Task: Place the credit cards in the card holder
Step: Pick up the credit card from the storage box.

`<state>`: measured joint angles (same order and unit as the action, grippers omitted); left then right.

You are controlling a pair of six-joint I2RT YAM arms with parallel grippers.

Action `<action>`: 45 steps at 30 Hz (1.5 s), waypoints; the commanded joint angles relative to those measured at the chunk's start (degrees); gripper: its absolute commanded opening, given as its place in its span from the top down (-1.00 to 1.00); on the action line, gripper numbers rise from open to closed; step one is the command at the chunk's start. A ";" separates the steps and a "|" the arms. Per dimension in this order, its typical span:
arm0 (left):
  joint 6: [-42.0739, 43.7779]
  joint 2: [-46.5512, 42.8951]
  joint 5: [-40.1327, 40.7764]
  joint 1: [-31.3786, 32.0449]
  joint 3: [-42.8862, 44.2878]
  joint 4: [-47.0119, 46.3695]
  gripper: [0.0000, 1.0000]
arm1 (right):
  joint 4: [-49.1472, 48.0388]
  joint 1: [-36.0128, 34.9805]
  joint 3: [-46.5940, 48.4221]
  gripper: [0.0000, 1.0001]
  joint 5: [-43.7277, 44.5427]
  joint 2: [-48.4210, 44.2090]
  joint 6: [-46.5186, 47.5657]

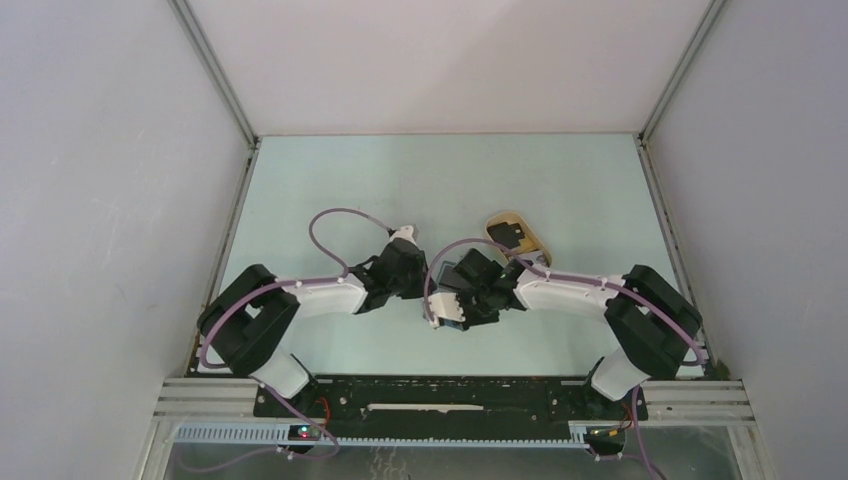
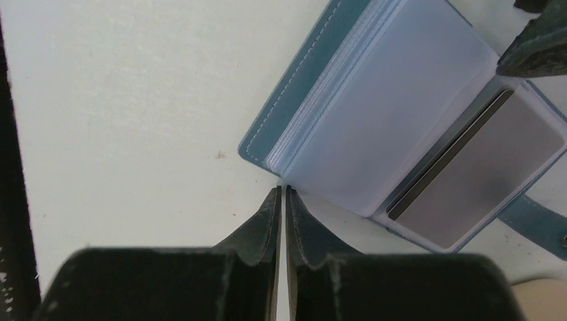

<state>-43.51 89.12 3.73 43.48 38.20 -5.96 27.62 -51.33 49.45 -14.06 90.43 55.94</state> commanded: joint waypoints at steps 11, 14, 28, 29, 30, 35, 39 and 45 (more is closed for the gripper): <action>21.35 -26.63 -2.63 0.18 -2.28 -13.84 -0.25 | 2.47 21.07 5.80 0.27 -13.65 -27.42 -11.06; 26.17 -29.22 -4.49 0.21 -0.71 -16.59 -0.40 | -4.90 30.47 6.18 -0.60 -19.70 -29.80 -26.13; 32.46 -17.35 -2.69 -0.32 -4.29 -33.45 -0.81 | -5.19 44.10 18.30 -0.23 -31.01 0.70 -52.95; 32.39 -16.48 -3.17 -0.33 -4.35 -33.58 -0.80 | -4.81 44.40 19.18 -0.20 -30.58 2.61 -53.14; 32.35 -15.81 -3.27 -0.33 -4.13 -33.55 -0.80 | -4.12 44.49 20.24 -0.16 -30.43 4.43 -53.21; 32.17 -14.75 -5.85 -0.28 -3.38 -32.81 -0.79 | -0.27 44.67 26.64 -0.09 -25.30 12.15 -55.58; 32.08 -13.61 -6.20 -0.33 -2.51 -32.01 -0.78 | 0.89 45.35 27.78 -0.06 -24.03 14.84 -55.68; 32.08 -13.19 -6.62 -0.33 -2.12 -31.58 -0.78 | 2.32 45.38 28.02 0.01 -21.49 16.34 -54.83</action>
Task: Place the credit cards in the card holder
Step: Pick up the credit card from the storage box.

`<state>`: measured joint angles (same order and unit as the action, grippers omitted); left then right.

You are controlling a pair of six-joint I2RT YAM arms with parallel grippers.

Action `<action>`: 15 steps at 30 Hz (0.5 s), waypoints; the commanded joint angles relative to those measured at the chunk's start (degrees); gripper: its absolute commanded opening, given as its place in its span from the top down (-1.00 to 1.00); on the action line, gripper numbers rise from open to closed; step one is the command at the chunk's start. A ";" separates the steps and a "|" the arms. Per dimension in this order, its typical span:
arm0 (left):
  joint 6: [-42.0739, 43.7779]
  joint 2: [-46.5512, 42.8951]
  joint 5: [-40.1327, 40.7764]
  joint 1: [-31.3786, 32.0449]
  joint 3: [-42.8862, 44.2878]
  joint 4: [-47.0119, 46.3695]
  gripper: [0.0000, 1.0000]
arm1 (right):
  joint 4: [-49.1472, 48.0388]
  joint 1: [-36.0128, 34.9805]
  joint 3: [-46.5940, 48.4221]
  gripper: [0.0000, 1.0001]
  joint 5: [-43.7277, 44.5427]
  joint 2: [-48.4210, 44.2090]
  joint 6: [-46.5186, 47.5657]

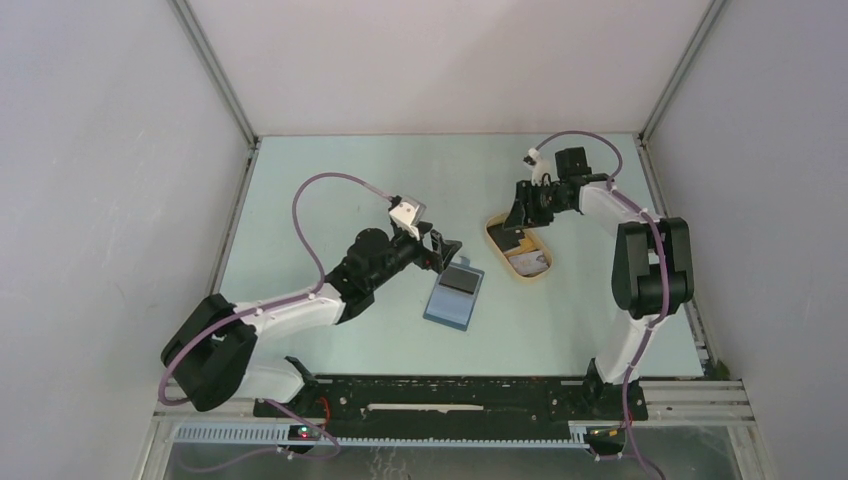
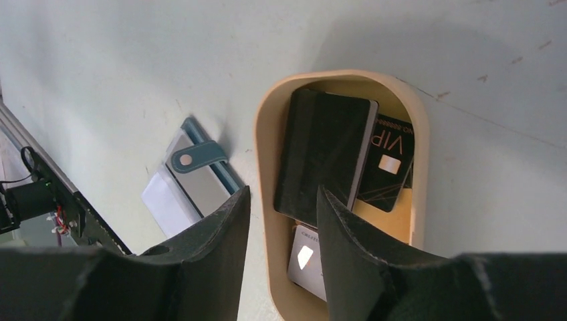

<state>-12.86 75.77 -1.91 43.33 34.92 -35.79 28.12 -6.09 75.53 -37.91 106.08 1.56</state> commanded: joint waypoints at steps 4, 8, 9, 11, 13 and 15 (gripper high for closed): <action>1.44 0.46 -1.36 -0.12 1.28 -1.52 -0.78 | 2.61 -0.23 1.91 0.04 4.85 1.87 0.27; 1.69 1.40 -2.80 -0.18 2.47 0.04 -0.78 | 2.86 -0.50 1.91 0.04 6.72 2.52 0.63; 1.74 1.66 -3.09 -0.18 2.83 0.47 -0.78 | 2.87 -0.62 1.91 0.04 6.95 2.69 0.70; 1.79 2.02 -3.56 -0.13 3.33 1.16 -0.78 | 3.13 -0.76 2.10 0.04 7.23 2.96 0.80; 1.79 2.27 -3.86 -0.14 3.55 1.46 -0.78 | 3.17 -0.94 2.15 0.04 7.59 3.06 0.90; 1.79 2.33 -4.04 -0.15 3.60 1.51 -0.78 | 3.12 -1.11 2.09 0.03 7.66 3.20 0.90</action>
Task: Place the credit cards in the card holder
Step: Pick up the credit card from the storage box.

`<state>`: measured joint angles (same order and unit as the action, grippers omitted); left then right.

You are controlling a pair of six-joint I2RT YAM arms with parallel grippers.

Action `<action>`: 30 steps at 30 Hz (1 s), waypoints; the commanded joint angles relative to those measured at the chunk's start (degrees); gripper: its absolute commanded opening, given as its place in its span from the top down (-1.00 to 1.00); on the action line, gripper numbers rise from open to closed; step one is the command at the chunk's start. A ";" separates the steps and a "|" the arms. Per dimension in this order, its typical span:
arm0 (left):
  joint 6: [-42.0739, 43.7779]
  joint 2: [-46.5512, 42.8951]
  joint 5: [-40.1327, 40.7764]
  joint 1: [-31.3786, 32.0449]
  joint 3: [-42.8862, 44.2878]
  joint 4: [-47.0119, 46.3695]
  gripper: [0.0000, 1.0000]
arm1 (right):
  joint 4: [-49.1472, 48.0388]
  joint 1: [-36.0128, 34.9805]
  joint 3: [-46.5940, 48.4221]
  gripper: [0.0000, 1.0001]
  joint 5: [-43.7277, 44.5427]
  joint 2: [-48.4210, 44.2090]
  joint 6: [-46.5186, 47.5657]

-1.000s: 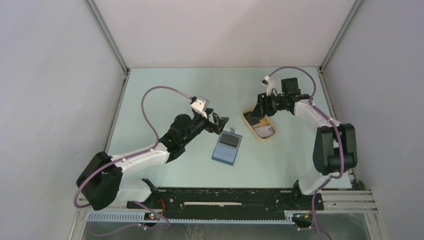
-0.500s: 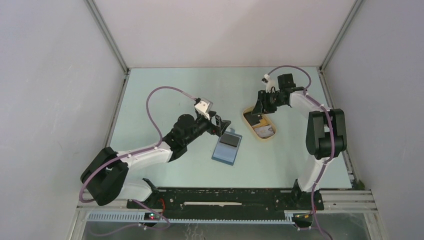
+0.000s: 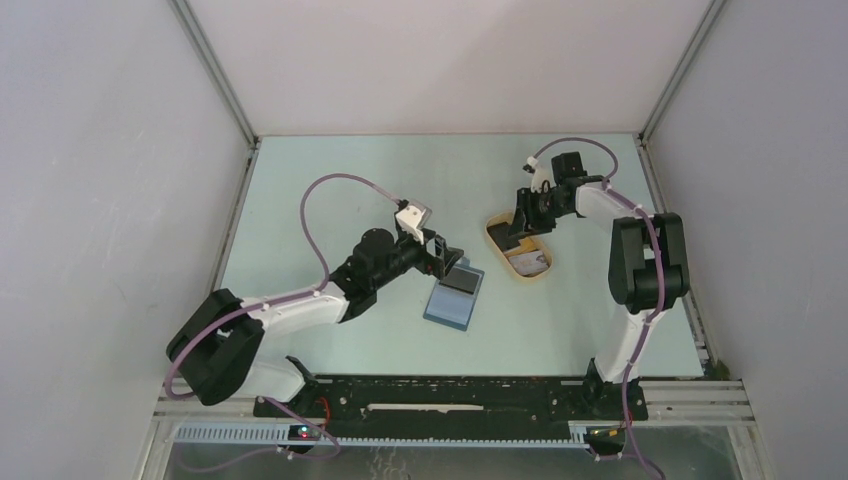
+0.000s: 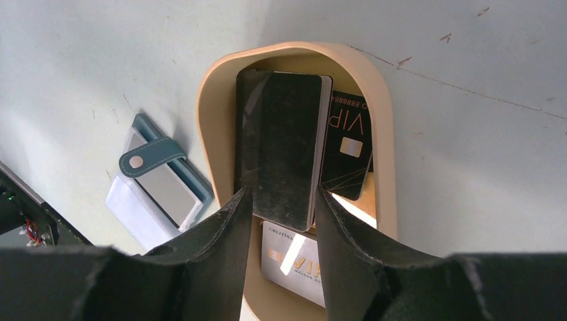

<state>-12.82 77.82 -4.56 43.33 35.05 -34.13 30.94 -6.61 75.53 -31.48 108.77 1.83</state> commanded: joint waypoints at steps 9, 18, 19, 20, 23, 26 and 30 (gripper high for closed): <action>1.84 0.36 -2.19 -0.18 3.57 -0.06 -0.78 | 0.87 -1.25 2.35 0.04 0.96 1.49 0.71; 1.86 0.66 -2.63 -0.16 3.86 0.26 -0.79 | 1.10 -2.71 2.69 0.10 0.72 0.53 1.53; 1.85 0.74 -2.69 -0.18 3.96 0.29 -0.79 | 1.06 -2.89 2.70 0.10 1.13 0.44 1.71; 1.83 0.72 -2.80 -0.15 3.93 0.29 -0.79 | 1.05 -3.10 2.74 0.11 1.50 0.27 1.89; 1.85 0.84 -3.01 -0.17 3.94 0.29 -0.79 | 1.05 -3.76 2.77 0.10 3.24 -0.28 2.52; 1.87 0.80 -3.18 -0.11 4.04 0.29 -0.79 | 1.26 -4.23 2.96 0.09 4.90 -0.56 3.12; 1.92 0.83 -3.43 -0.17 4.06 0.29 -0.80 | 1.28 -4.71 3.00 0.08 6.28 -0.89 4.01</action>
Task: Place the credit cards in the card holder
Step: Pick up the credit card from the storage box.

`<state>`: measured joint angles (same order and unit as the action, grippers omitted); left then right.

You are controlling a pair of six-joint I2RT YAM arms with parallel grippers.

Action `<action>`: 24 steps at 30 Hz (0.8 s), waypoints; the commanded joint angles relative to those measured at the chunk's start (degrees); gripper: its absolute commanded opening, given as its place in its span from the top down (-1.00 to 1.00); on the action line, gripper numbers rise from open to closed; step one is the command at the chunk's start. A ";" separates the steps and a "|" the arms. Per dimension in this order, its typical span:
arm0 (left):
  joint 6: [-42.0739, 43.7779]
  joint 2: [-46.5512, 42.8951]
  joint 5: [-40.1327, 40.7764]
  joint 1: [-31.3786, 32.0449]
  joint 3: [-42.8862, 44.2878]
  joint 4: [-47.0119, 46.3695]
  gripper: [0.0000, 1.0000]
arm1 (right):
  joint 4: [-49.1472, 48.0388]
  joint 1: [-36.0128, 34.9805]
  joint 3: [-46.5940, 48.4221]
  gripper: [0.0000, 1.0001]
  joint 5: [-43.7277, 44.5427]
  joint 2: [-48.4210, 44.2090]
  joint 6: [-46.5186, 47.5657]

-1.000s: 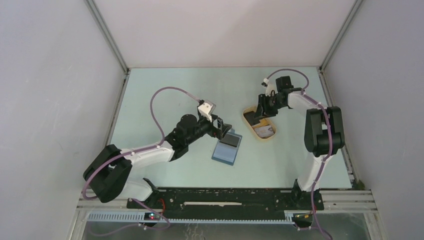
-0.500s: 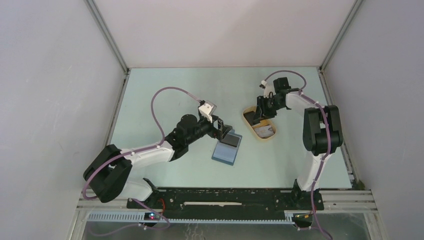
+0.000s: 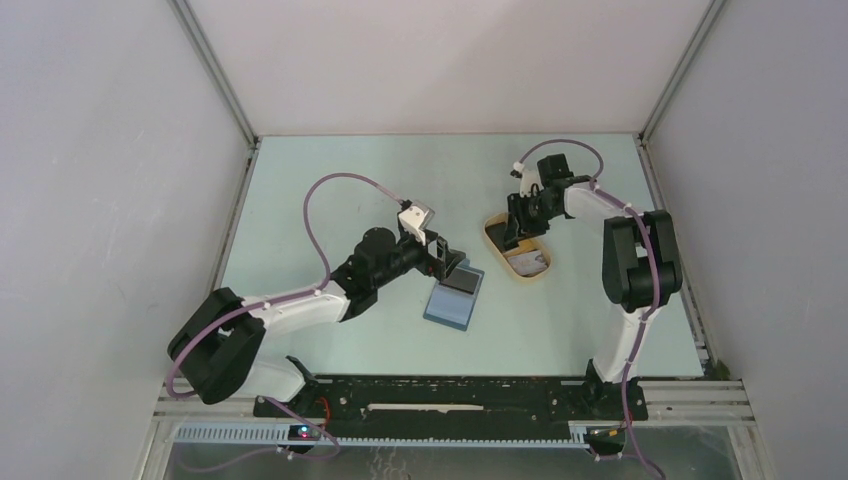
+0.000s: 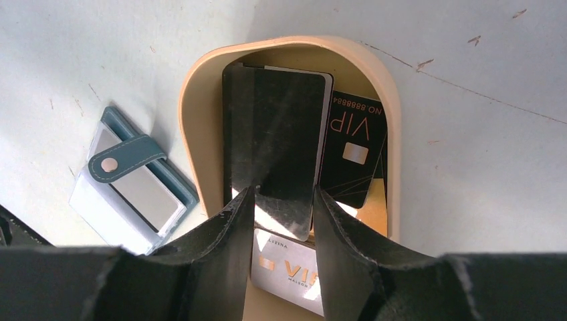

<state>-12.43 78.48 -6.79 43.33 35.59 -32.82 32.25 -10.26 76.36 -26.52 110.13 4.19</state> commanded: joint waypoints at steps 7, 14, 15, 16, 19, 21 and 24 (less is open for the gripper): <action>1.53 0.29 -1.60 -0.17 3.58 -1.04 -0.79 | -0.34 -2.75 2.13 0.09 5.54 -3.69 3.73; 1.62 0.36 -1.87 -0.18 3.60 -1.02 -0.80 | -0.68 -4.25 1.99 0.08 8.52 -4.90 5.06; 1.62 0.36 -1.91 -0.16 3.60 -1.02 -0.79 | -0.76 -4.41 2.00 0.08 9.02 -4.96 5.25; 1.62 0.36 -1.91 -0.17 3.58 -1.02 -0.80 | -0.91 -4.56 1.89 0.08 9.52 -5.08 5.44; 1.62 0.36 -2.00 -0.17 3.53 -1.00 -0.80 | -0.96 -4.68 1.87 0.07 9.94 -5.13 5.64; 1.62 0.36 -2.01 -0.18 3.59 -1.01 -0.80 | -0.88 -4.57 1.87 0.06 9.66 -5.12 5.58; 1.62 0.36 -2.10 -0.12 3.58 -1.02 -0.80 | -0.84 -4.45 1.89 0.06 9.53 -4.92 5.68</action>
<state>-12.40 78.67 -7.97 43.33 35.59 -32.82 32.34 -14.63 76.36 -17.56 107.77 8.75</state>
